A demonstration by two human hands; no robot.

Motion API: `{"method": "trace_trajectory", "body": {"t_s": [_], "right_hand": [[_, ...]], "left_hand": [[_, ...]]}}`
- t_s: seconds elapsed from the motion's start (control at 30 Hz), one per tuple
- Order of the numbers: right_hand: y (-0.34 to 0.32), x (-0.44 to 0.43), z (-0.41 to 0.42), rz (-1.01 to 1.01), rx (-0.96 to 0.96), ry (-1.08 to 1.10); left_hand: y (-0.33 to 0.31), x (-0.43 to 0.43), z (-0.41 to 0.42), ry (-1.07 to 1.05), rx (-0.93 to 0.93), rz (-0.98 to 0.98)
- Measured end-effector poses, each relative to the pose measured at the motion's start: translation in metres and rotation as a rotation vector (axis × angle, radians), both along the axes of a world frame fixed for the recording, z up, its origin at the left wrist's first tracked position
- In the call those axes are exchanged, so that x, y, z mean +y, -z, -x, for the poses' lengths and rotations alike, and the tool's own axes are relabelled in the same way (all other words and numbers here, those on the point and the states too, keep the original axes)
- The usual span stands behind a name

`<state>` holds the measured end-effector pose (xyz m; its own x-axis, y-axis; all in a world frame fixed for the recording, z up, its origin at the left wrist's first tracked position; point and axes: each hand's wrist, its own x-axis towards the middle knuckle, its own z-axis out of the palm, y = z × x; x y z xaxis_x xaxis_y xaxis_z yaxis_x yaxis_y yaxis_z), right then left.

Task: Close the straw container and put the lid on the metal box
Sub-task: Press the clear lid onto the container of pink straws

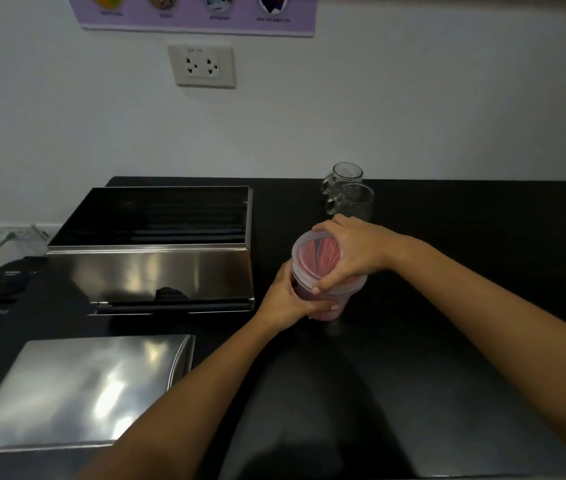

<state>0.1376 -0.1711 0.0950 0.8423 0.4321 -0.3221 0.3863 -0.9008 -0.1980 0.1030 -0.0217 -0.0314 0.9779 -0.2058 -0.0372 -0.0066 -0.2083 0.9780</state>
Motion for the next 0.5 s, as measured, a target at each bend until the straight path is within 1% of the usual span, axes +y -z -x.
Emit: {"method": "trace_trajectory", "body": {"t_s": [0.23, 0.37, 0.5], "right_hand": [[0.005, 0.001, 0.002, 0.089, -0.100, 0.013], [0.010, 0.007, 0.006, 0.115, -0.181, 0.102], [0.006, 0.008, 0.005, 0.120, -0.121, 0.176]], "left_hand": [[0.000, -0.001, 0.001, -0.015, -0.006, 0.008], [0.001, -0.003, 0.000, -0.004, 0.005, 0.011], [0.001, -0.004, 0.000, 0.006, 0.031, 0.017]]}}
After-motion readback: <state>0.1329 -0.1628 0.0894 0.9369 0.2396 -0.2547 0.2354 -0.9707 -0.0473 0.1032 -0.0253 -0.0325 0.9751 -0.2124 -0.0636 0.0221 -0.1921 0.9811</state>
